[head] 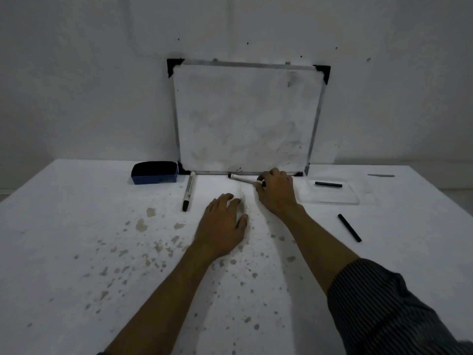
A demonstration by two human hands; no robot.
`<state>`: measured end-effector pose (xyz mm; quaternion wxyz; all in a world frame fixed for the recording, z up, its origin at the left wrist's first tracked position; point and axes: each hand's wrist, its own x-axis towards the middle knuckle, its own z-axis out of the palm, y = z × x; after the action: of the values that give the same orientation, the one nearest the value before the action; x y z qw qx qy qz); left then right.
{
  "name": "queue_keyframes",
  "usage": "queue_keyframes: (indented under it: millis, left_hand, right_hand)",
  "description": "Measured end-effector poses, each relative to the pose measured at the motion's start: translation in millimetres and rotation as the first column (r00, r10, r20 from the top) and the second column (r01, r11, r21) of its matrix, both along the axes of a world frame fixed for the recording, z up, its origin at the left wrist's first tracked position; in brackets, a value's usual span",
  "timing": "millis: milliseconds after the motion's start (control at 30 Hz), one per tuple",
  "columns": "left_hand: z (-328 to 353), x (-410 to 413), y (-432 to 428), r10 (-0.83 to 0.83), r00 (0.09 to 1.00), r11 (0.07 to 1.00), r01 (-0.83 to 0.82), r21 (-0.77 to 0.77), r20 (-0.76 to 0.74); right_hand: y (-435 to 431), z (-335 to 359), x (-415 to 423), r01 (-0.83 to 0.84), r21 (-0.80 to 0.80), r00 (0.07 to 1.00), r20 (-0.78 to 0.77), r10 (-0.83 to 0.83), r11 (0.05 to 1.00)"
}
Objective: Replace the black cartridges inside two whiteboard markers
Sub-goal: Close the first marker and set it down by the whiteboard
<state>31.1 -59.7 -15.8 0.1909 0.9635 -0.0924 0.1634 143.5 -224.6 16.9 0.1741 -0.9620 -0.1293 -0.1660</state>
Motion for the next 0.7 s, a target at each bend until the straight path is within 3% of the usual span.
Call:
queue_keyframes:
  millis: [133,200,300,367,400,500,600,700]
  left_hand:
    - [3.0,-0.7,0.8,0.001,0.999,0.994,-0.007,-0.112,-0.050]
    - [7.6,-2.7,1.0,0.023,0.994,0.940,-0.059,-0.335,-0.109]
    - [21.6,-5.1,3.4,0.026,0.994,0.679,-0.095,-0.728,-0.106]
    - [29.9,-7.6,8.9,-0.005,0.999,0.515,-0.026,-0.857,-0.033]
    - [32.3,-10.1,12.9,-0.030,1.000,0.475,0.015,-0.880,0.001]
    - [35.4,-26.9,18.5,-0.129,0.991,0.513,0.099,-0.853,0.037]
    - [32.4,-46.1,16.8,-0.160,0.986,0.587,0.063,-0.807,-0.039]
    - [28.3,-59.7,11.0,-0.108,0.992,0.644,0.023,-0.765,-0.061]
  right_hand:
    - [-4.0,4.5,-18.4,0.011,0.236,0.992,-0.123,0.018,0.972]
    - [-8.8,8.4,-40.5,0.018,0.399,0.980,-0.187,0.062,0.917]
    - [-16.9,14.1,-82.0,-0.011,0.579,0.952,-0.243,0.185,0.815]
    - [-22.4,15.0,-108.7,-0.037,0.659,0.924,-0.264,0.277,0.751]
    - [-24.8,14.0,-120.8,-0.056,0.679,0.910,-0.266,0.317,0.732]
    - [-29.4,11.6,-143.4,-0.128,0.651,0.893,-0.252,0.372,0.749]
    - [-30.1,13.1,-152.5,-0.159,0.546,0.906,-0.249,0.341,0.822]
    - [-24.3,10.7,-158.0,-0.253,0.122,0.957,-0.111,0.266,0.960]
